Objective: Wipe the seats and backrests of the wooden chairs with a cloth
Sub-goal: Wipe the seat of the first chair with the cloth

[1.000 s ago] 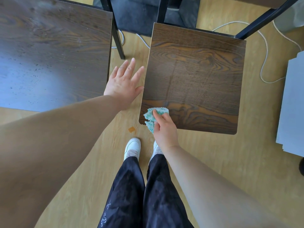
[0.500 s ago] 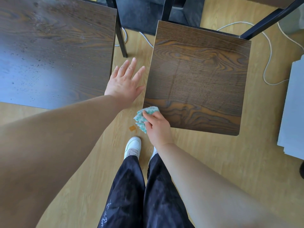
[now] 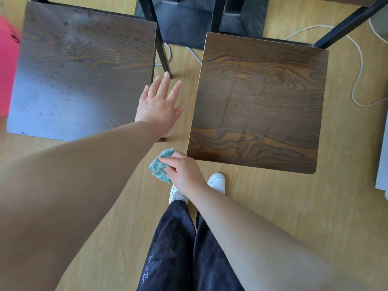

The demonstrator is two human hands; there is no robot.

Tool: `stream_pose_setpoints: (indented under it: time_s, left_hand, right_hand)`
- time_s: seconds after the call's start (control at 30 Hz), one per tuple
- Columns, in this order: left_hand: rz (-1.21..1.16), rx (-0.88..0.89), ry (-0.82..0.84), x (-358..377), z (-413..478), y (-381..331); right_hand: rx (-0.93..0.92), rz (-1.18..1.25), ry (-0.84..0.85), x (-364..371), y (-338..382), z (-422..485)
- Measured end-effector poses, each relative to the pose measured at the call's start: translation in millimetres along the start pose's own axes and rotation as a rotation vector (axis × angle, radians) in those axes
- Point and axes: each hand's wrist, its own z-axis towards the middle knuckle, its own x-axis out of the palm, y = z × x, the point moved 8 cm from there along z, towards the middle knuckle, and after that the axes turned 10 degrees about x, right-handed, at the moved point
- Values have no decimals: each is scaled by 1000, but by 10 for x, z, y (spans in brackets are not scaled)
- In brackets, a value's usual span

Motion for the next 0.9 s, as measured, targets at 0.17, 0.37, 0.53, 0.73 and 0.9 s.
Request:
stream_pose_setpoints:
  time_s: [0.17,0.37,0.53,0.73,0.9]
  left_hand:
    - [-11,15,20,-143,5,-201]
    - [-114,11,22,-302,219,-559]
    - [-205,63,19,-376,425,-921]
    - [-404,110,6,-497,574,-1238]
    - [-607,61,-15,-490,658,-1302]
  right_hand:
    - [108,136,-152,-805,-167,-135]
    - [250,132,-448,-2018,-628,-114]
    - [337,285,-491,-2503,-849,50]
    - [330,256,-439,-2694,-803,92]
    - [287,234,-407,-2669,-779,122]
